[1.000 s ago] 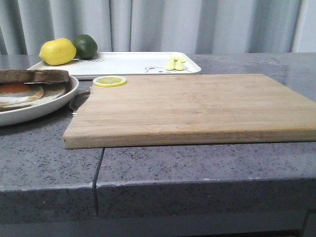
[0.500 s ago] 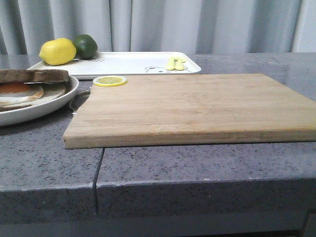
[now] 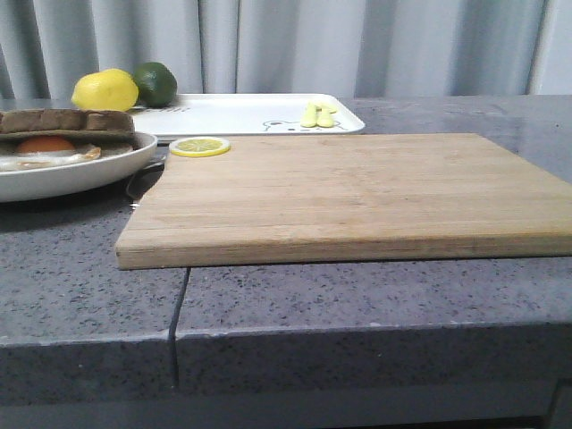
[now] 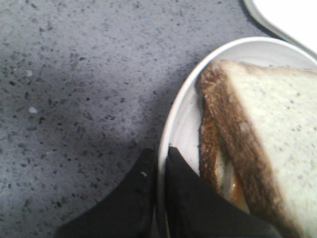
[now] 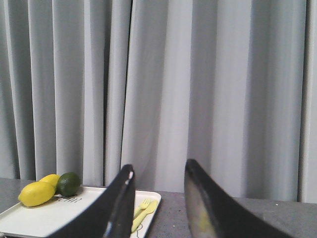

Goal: Place bread and move sandwich to tray
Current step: 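Lift the plate with the sandwich and carry it toward the white tray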

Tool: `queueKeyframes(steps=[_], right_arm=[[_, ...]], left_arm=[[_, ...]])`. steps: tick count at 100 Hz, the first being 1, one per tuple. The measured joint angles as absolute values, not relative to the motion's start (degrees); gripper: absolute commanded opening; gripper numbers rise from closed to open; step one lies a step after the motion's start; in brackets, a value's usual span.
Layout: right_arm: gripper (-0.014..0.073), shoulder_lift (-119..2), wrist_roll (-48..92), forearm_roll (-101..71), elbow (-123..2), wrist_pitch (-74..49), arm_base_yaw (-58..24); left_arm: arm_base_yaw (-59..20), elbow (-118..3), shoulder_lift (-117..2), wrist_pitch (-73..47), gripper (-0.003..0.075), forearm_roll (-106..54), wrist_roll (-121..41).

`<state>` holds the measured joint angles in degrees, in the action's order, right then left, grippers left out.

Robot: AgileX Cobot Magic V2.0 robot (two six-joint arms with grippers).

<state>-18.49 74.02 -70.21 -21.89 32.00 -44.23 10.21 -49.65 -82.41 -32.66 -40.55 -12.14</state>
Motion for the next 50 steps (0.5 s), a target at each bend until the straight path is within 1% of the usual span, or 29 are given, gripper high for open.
queueKeyframes(steps=[18,32,50], right_arm=[[0.0270,-18.49,74.02,-70.21,-21.89,32.00,-44.23],[0.0270,-18.49,74.02,-70.21,-21.89,32.00,-44.23],[0.0270,-18.49,74.02,-70.21,-21.89,32.00,-44.23]], left_arm=[[10.21,-51.30,-79.99,-35.61,-0.0019,-41.21,-12.27],[10.21,-55.15,-79.46,-38.57,-0.0019,-42.44,-12.38],[10.21,-60.53,-79.46,-39.56,-0.0020,-46.73,-12.38]])
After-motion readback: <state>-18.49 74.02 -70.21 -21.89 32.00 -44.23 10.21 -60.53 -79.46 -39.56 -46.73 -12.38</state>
